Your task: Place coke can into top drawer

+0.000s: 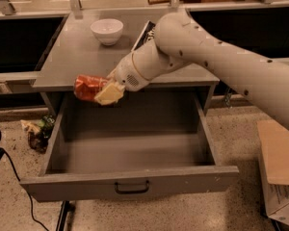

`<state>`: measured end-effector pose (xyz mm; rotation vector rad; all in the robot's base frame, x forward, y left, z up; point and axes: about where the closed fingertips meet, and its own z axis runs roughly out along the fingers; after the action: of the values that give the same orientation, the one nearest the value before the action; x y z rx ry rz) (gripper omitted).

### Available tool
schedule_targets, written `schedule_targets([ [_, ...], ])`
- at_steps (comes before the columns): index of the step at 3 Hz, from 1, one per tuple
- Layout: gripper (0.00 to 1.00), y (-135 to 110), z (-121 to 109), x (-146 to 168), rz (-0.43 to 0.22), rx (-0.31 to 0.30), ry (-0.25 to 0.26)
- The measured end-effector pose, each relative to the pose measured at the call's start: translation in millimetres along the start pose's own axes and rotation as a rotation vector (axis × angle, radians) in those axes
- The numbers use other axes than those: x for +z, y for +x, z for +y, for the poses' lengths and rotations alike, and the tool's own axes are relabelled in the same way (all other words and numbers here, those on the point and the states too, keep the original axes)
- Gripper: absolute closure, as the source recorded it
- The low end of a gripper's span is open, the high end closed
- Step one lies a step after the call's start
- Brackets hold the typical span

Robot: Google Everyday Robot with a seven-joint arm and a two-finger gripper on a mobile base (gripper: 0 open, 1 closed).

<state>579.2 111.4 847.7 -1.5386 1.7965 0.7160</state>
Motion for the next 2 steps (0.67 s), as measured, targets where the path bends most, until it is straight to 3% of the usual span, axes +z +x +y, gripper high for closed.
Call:
schedule_targets([
  [1, 1.0, 21.8, 13.1, 13.2, 0.035, 0.015, -0.031],
  [2, 1.0, 21.7, 12.9, 13.2, 0.036, 0.015, -0.031],
])
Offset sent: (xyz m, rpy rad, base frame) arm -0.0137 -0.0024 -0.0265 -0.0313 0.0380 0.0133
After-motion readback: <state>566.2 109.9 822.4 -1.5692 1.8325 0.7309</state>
